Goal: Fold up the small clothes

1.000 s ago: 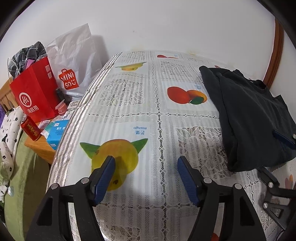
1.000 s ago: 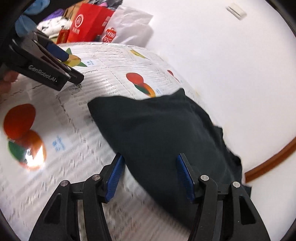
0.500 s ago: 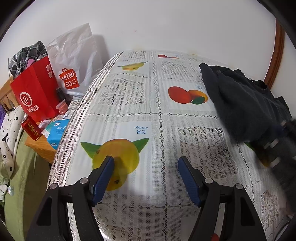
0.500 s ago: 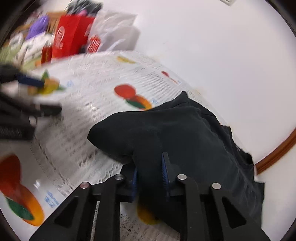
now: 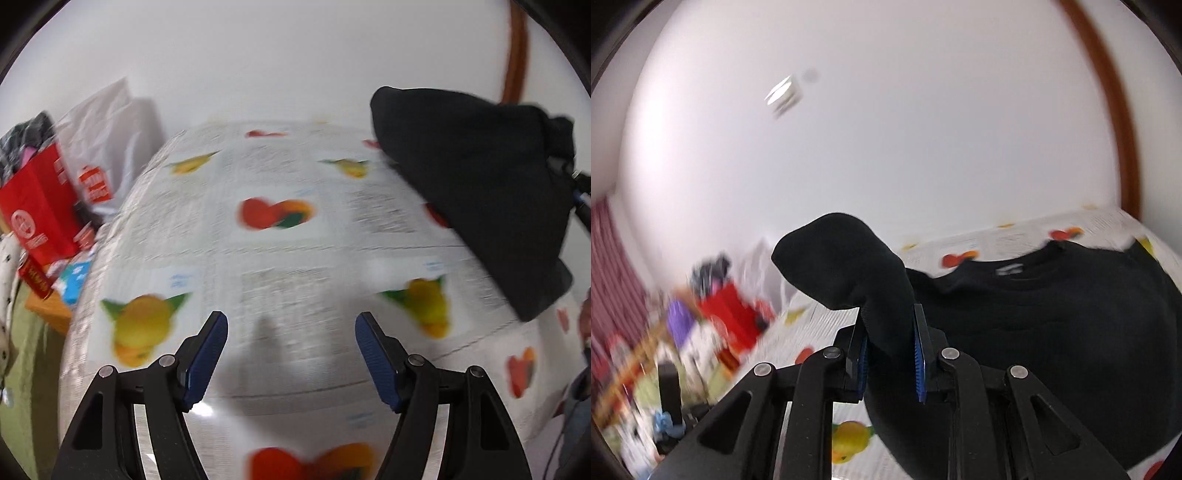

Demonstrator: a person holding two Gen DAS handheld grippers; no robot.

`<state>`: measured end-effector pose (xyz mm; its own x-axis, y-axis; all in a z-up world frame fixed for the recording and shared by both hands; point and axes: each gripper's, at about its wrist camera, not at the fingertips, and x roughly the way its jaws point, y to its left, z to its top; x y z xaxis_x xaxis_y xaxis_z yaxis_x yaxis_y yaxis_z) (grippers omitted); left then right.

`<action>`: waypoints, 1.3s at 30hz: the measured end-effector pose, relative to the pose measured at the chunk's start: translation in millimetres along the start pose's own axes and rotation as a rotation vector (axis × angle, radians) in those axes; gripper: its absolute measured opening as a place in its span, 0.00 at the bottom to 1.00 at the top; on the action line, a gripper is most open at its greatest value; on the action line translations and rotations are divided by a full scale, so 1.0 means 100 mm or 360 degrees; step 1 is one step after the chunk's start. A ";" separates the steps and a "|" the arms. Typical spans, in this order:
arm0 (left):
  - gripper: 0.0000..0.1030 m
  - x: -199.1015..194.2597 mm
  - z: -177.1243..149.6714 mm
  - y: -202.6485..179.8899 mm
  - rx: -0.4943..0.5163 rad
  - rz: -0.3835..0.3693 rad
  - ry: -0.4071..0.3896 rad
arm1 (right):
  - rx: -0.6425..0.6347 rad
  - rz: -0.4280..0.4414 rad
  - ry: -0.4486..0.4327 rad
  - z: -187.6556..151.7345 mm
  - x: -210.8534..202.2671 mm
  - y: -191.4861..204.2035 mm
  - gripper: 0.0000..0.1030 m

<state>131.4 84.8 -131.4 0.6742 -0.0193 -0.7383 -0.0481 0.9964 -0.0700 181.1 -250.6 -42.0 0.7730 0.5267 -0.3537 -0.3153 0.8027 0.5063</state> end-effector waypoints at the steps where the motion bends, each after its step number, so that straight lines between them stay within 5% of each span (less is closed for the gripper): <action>1: 0.67 -0.02 0.02 -0.13 0.0032 -0.0029 -0.0019 | 0.0086 -0.0014 -0.0020 -0.02 -0.08 -0.20 0.18; 6: 0.67 -0.02 0.06 -0.75 0.0192 -0.0171 -0.0050 | 0.0210 -0.0230 0.0023 -0.20 -0.27 -0.77 0.18; 10: 0.67 0.04 0.00 -1.31 0.0314 -0.0312 -0.0039 | 0.0189 -0.0421 0.0246 -0.43 -0.28 -1.08 0.18; 12: 0.67 0.10 -0.05 -1.59 0.0382 -0.0373 -0.0009 | 0.0167 -0.0399 0.0313 -0.51 -0.30 -1.17 0.21; 18: 0.67 0.23 -0.11 -2.14 0.0491 -0.0524 0.0055 | 0.0060 -0.0394 0.0213 -0.44 -0.52 -1.19 0.42; 25: 0.60 0.50 -0.07 -2.51 0.0522 -0.0462 0.0114 | 0.0159 -0.0443 0.0276 -0.31 -0.43 -1.55 0.47; 26: 0.57 0.53 -0.06 -2.54 0.0522 -0.0448 0.0116 | 0.0178 -0.0451 0.0284 -0.32 -0.41 -1.58 0.46; 29: 0.43 0.49 -0.06 -2.53 0.0527 -0.0394 0.0063 | 0.0168 -0.0475 0.0338 -0.36 -0.28 -1.64 0.16; 39: 0.26 0.31 -0.05 -2.05 0.0421 -0.0266 -0.0029 | 0.0078 -0.0424 0.0406 -0.47 0.06 -1.29 0.11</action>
<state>158.6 -120.5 -142.7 0.6696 -0.1853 -0.7192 0.2564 0.9665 -0.0104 200.4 -338.1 -146.6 0.6603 0.3587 -0.6598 -0.0898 0.9100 0.4048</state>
